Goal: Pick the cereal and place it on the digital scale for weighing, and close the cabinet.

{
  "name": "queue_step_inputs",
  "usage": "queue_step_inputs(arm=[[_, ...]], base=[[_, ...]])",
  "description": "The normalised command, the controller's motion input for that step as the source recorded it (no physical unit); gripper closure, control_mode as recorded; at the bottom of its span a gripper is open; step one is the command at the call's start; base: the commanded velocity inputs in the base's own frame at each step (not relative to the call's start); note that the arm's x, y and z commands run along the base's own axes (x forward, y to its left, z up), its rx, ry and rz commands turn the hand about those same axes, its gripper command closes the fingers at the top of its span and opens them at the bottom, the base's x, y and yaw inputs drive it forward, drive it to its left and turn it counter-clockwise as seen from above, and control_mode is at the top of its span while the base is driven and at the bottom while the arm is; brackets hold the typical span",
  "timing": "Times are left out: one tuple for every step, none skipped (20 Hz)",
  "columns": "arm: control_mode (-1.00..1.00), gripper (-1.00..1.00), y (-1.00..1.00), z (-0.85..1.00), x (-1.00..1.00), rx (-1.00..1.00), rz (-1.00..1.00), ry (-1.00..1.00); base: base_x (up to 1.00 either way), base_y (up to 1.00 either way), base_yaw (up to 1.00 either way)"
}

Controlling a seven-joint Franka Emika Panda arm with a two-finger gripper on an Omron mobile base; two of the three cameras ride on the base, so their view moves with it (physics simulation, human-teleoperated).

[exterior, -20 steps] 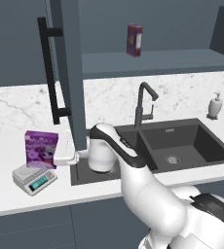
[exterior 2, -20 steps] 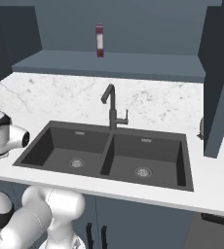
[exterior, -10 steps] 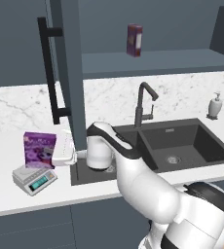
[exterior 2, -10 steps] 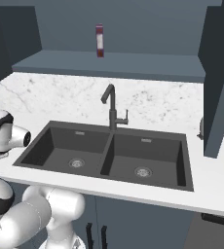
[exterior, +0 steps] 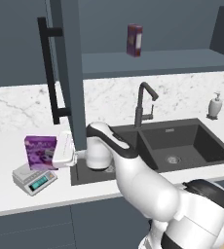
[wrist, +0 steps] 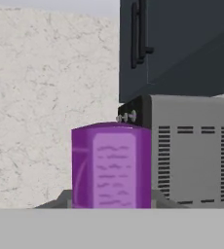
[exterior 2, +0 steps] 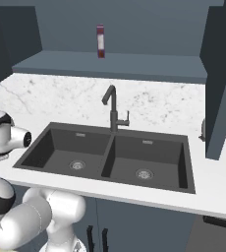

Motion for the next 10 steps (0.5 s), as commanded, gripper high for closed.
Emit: queue_step_inputs(arm=[[-1.0,1.0,0.0,0.0,0.0,-0.15,-0.06,0.0],[-1.0,1.0,0.06,0.0,0.13,-0.15,-0.03,0.0],[-1.0,1.0,0.0,0.0,0.14,-0.12,-0.01,0.0],[-1.0,1.0,0.01,-0.09,0.25,-0.09,0.0,0.0],[-1.0,1.0,0.05,-0.14,0.19,-0.08,0.0,0.0],[-1.0,1.0,0.05,-0.17,0.21,-0.03,0.0,0.0],[-1.0,1.0,0.08,-0.21,0.14,0.0,0.0,0.0],[-1.0,1.0,0.02,-0.14,0.16,0.02,0.03,-0.04],[-1.0,1.0,0.0,-0.09,0.22,0.05,0.05,-0.04],[-1.0,1.0,0.0,-0.11,0.26,0.05,0.06,-0.04]], base=[[0.0,0.0,0.0],[0.0,0.0,0.0],[0.0,0.0,0.0],[0.0,0.0,0.0],[0.0,0.0,0.0],[0.0,0.0,0.0],[0.0,0.0,0.0],[0.0,0.0,0.0],[0.0,0.0,0.0],[0.0,0.0,0.0]])
